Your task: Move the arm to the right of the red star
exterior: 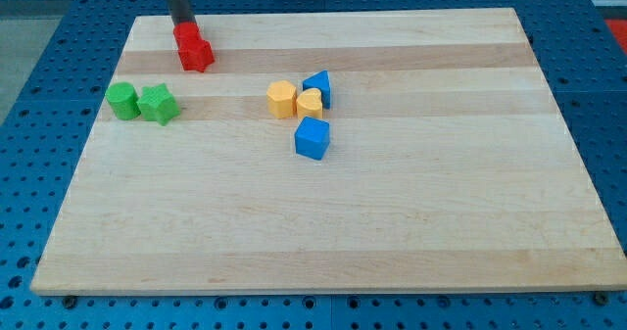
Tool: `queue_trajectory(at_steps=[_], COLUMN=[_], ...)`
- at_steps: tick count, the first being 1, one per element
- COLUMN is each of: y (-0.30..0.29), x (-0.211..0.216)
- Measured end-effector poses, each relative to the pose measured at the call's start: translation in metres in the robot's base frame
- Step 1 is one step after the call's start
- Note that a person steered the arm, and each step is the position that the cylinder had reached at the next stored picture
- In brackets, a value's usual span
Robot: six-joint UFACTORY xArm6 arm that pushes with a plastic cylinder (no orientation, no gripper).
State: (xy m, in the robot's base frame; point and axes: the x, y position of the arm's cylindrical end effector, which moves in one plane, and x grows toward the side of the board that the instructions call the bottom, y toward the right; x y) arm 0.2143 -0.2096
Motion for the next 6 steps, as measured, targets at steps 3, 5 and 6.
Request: queue_trajectory(at_steps=[3,5,6], y=[0.072,0.102,0.109], x=[-0.014,0.013,0.036])
